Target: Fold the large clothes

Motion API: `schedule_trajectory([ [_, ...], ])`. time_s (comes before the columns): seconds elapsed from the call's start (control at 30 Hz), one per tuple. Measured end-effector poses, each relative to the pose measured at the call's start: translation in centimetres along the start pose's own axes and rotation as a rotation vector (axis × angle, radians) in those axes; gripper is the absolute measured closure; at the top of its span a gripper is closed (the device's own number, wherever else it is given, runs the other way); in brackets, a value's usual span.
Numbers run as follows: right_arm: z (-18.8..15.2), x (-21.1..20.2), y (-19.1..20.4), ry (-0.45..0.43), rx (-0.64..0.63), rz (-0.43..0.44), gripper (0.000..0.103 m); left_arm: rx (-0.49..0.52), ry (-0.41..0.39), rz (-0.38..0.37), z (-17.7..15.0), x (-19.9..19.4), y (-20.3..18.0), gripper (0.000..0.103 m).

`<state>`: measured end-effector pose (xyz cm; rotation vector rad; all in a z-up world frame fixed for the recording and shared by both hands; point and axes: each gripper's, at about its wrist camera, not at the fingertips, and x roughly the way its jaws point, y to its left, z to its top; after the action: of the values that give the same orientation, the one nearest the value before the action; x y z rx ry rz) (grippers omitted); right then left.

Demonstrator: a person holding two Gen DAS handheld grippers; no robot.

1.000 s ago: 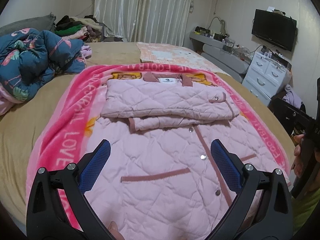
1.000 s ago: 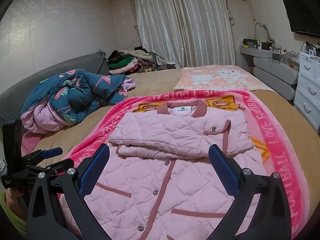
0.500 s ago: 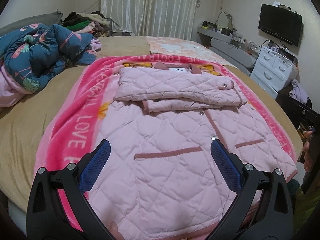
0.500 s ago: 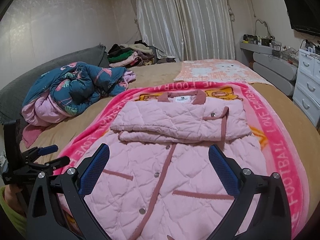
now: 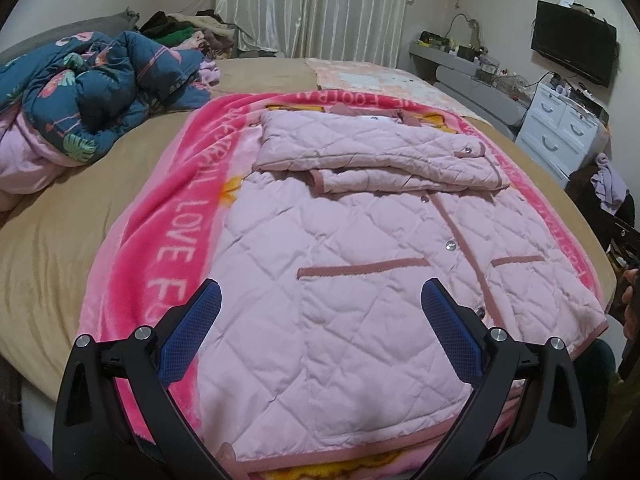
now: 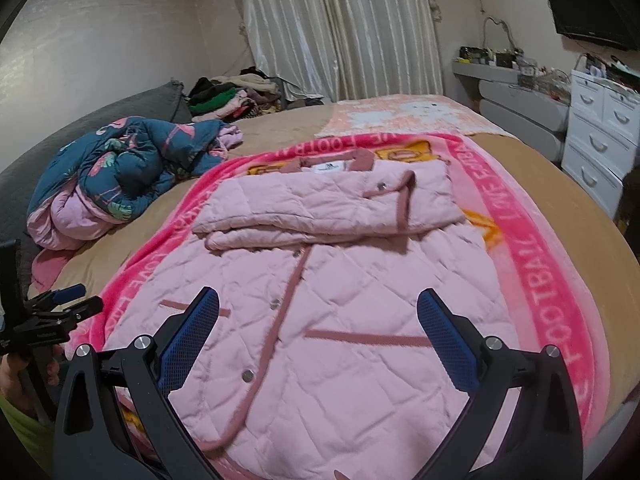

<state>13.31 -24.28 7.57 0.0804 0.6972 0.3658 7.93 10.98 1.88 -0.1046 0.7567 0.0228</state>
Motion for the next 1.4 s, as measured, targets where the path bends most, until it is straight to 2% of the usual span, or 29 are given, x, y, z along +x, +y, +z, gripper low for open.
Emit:
schedule_trajectory([
  [0.33, -1.7, -0.7, -3.1, 0.038, 0.034, -0.049, 0.004, -0.014, 0.060, 0.028, -2.3, 0.7, 1.1, 0.009],
  [0.6, -3.3, -1.0, -5.2, 0.080, 0.052, -0.080, 0.004, -0.045, 0.078, 0.054, -3.5, 0.9, 2.5, 0.009],
  [1.0, -6.5, -1.2, -10.5, 0.177, 0.134, -0.140, 0.004, -0.092, 0.132, 0.099, -5.0, 2.1, 5.0, 0.009],
  [1.4, -9.0, -0.7, -12.8, 0.271, 0.174, -0.131, 0.004, -0.137, 0.289, 0.054, -7.7, 5.7, 6.3, 0.009],
])
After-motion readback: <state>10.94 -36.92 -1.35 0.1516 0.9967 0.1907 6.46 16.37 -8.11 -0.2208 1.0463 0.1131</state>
